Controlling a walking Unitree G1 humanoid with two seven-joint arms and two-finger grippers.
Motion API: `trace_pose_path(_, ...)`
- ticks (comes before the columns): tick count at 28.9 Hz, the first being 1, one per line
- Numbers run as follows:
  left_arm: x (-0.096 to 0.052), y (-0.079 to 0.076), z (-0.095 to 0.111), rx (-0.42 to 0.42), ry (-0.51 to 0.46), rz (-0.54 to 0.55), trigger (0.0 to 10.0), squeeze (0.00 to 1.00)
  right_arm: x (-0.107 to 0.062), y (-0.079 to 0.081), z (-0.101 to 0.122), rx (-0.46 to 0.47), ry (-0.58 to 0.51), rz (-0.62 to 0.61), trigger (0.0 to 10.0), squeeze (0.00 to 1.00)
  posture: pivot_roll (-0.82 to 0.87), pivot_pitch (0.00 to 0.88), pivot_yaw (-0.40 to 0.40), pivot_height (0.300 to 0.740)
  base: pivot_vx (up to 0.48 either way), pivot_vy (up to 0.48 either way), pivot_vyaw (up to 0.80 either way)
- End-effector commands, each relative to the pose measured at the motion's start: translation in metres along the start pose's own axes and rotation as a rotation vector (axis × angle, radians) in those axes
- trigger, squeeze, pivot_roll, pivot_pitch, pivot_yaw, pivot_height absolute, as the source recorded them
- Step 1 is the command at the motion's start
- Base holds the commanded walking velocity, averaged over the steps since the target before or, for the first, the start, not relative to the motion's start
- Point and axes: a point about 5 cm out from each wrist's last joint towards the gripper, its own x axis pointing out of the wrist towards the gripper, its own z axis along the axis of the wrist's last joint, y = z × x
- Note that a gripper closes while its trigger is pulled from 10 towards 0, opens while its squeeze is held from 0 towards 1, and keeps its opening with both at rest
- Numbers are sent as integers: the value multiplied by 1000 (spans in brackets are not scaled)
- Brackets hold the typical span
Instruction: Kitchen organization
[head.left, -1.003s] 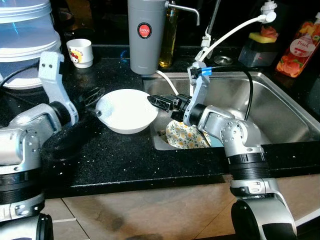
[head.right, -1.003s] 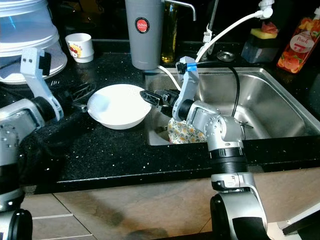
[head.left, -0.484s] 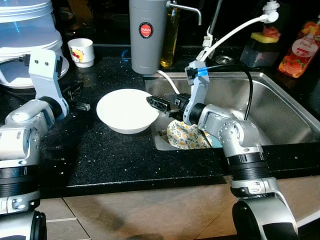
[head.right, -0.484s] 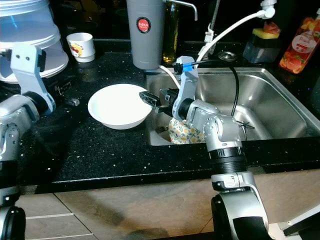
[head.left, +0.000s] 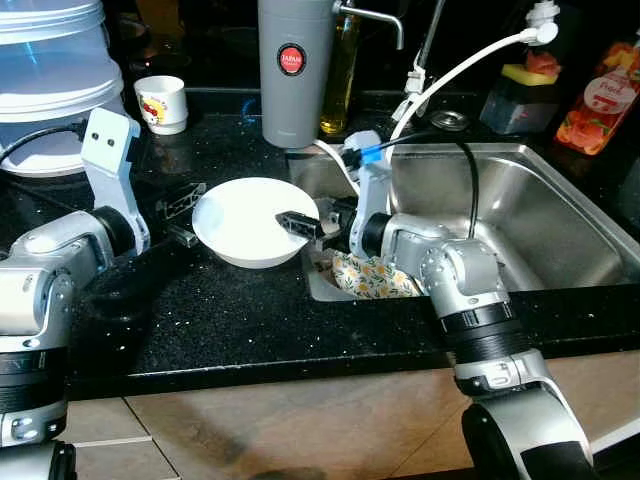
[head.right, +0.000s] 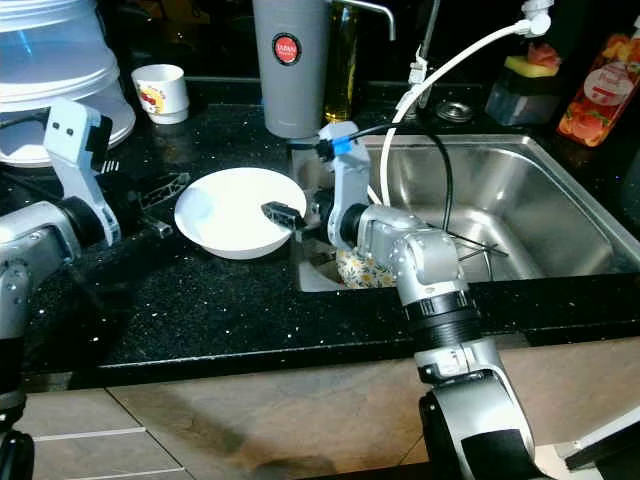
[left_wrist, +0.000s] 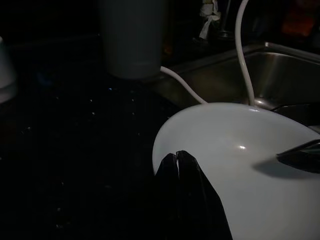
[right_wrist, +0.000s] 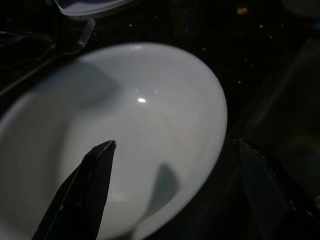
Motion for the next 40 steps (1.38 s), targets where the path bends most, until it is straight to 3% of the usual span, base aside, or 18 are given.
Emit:
trace_pose_path(1,-4,-6,0,-8,15,-66,10000,0,0,-3,-9,6,47,-9,10000,0,17,136,-40,740,0,0,0)
trace_pose_path(4,-10,-18,-1,-62,19,-203,10000,0,0,-1,-13,17,64,12,10000,0,16,133,-42,740,0,0,0)
trace_pose_path(8,-13,-22,-3,-94,21,-248,10000,0,0,1,-15,30,69,25,10000,0,16,133,-42,740,0,0,0)
trace_pose_path(9,-13,-23,-4,-95,26,-257,10000,0,1,1,-15,42,67,29,4902,0,16,133,-42,740,0,0,0)
trace_pose_path(10,-13,-23,-4,-95,26,-257,10000,0,1,1,-15,42,67,29,4902,0,16,133,-42,740,0,0,0)
trace_pose_path(11,-13,-22,-5,-91,30,-252,10000,0,1,2,-16,65,60,34,0,0,16,133,-42,740,0,0,0)
trace_pose_path(20,-14,-16,6,-100,-37,-213,10000,0,1,1,-17,105,53,39,0,0,17,137,-42,740,0,0,0)
trace_pose_path(22,-14,-15,11,-113,-73,-208,10000,0,0,0,-18,111,54,34,0,0,17,137,-42,740,0,0,0)
trace_pose_path(23,-16,-12,22,-149,-164,-201,10000,0,0,-2,-20,126,55,24,0,0,19,142,-42,740,0,0,0)
trace_pose_path(24,-16,-10,27,-165,-197,-199,10000,0,0,-3,-20,133,56,21,0,0,19,142,-42,740,0,0,0)
trace_pose_path(33,-17,-7,31,-176,-229,-176,10000,0,-2,-8,-25,141,65,-5,0,0,20,146,-41,740,0,0,0)
trace_pose_path(38,-16,-8,36,-176,-269,-176,10000,0,-9,-31,-21,103,46,-138,0,0,20,149,-40,740,0,0,0)
trace_pose_path(40,-13,-11,38,-154,-281,-180,10000,0,-24,-65,-11,53,-19,-375,0,0,18,150,-40,740,0,0,0)
